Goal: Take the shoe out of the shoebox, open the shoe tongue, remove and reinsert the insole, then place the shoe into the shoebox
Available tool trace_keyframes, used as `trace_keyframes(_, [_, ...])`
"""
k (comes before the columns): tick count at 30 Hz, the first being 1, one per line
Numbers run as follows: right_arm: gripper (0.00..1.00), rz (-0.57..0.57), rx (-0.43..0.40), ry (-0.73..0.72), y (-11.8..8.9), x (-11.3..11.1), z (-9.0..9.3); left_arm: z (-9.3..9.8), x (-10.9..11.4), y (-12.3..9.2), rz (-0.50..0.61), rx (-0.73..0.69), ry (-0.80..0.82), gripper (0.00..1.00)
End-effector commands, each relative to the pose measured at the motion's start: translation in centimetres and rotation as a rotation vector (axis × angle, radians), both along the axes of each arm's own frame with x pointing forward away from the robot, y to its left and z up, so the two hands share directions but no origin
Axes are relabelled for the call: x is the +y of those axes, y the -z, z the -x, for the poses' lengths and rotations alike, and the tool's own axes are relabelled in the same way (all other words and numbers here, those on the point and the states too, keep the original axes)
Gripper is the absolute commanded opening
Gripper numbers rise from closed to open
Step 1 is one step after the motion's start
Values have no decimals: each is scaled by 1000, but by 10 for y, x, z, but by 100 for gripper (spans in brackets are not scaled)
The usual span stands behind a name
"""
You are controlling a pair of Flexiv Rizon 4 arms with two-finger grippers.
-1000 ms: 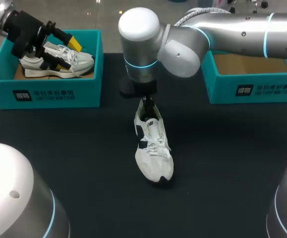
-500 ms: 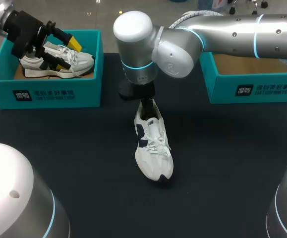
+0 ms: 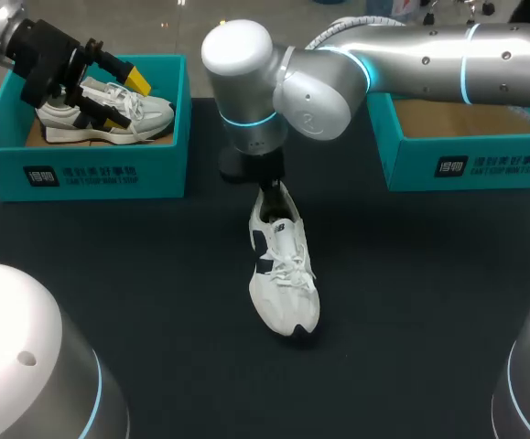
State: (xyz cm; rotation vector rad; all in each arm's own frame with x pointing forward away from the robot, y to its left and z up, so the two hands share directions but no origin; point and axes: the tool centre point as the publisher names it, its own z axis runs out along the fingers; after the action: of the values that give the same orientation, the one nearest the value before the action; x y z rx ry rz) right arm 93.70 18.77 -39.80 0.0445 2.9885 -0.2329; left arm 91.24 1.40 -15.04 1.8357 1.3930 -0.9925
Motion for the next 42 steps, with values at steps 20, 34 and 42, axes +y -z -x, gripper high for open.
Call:
trace_keyframes(20, [0, -39, -109, 100, -145, 6, 10, 1, 0, 0, -3, -2, 0, 100])
trace_keyframes(34, [0, -18, -135, 131, -190, 14, 5, 1, 0, 0, -3, -2, 0, 100])
trace_keyframes(42, [0, -48, -121, 156, -193, 15, 4, 1, 0, 0, -3, -2, 0, 100])
